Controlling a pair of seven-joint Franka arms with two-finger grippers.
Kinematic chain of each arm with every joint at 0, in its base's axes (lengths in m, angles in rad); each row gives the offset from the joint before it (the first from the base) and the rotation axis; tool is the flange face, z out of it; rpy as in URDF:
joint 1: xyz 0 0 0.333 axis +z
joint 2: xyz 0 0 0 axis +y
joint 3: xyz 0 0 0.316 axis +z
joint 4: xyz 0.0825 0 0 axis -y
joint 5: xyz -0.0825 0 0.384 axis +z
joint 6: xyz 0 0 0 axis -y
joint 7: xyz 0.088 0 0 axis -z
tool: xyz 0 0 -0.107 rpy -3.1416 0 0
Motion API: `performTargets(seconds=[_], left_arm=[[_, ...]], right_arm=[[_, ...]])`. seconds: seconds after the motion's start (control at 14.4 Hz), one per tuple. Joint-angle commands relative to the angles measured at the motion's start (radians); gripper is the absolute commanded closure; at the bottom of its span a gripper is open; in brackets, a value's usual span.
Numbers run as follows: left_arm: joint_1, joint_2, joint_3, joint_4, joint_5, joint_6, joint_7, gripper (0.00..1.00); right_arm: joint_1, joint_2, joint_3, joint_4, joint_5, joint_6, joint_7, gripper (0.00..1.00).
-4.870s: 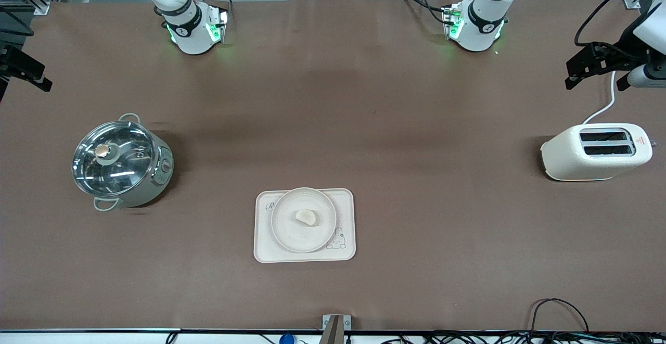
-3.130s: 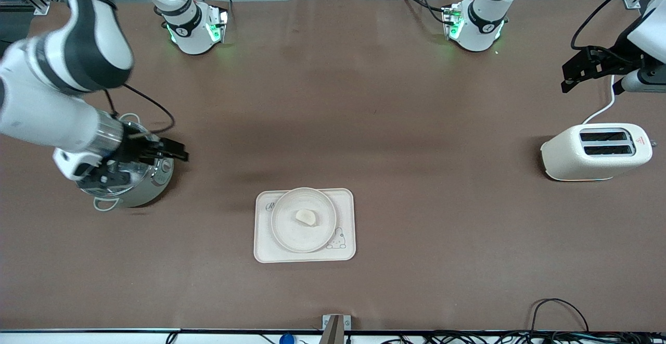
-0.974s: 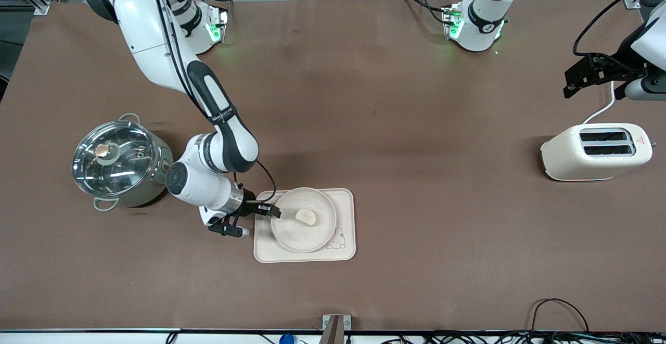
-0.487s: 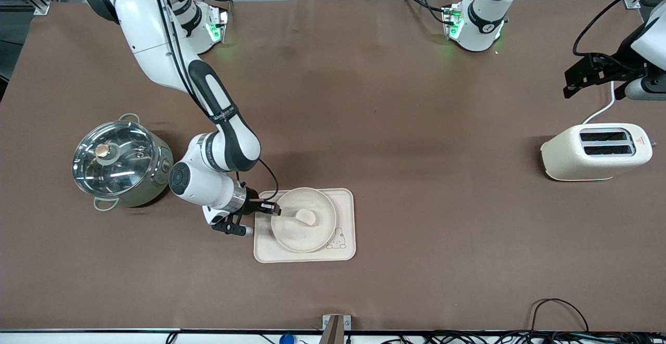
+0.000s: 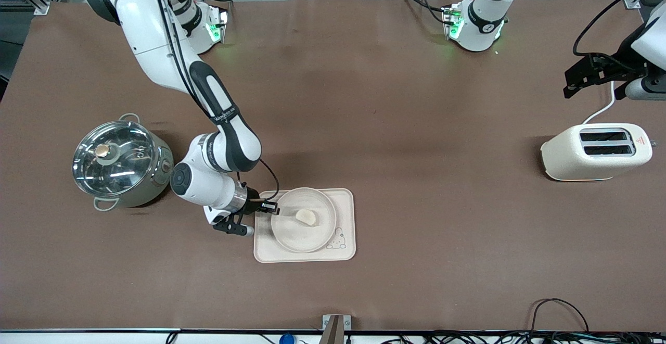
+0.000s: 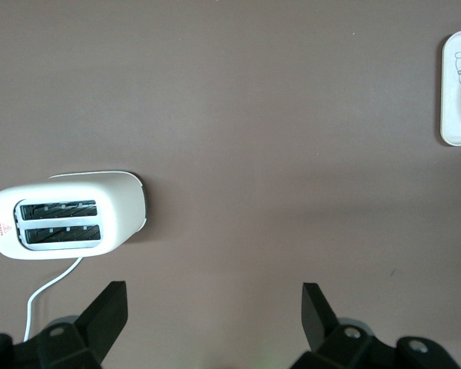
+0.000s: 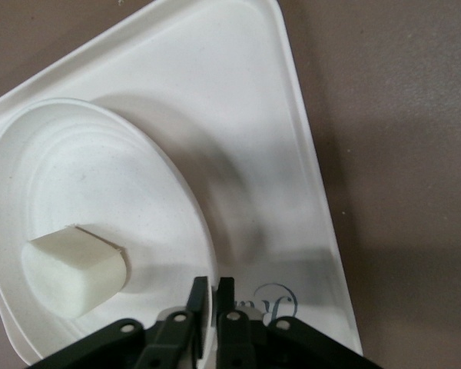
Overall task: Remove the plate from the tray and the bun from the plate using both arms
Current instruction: 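Grasp the plate rim with the right gripper and lift it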
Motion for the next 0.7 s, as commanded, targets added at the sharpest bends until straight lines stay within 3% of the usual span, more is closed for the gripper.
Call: performTargets(seconds=[0.0, 0.63], left_arm=[[0.002, 0.009, -0.004, 0.02, -0.004, -0.001, -0.011, 0.0], [0.003, 0.009, -0.004, 0.02, -0.006, 0.002, -0.011, 0.0]], right_arm=[[0.004, 0.012, 0.001, 0.017, 0.018, -0.001, -0.019, 0.99], [-0.036, 0.001, 0.036, 0.034, 0.062, -0.04, -0.042, 1.0]])
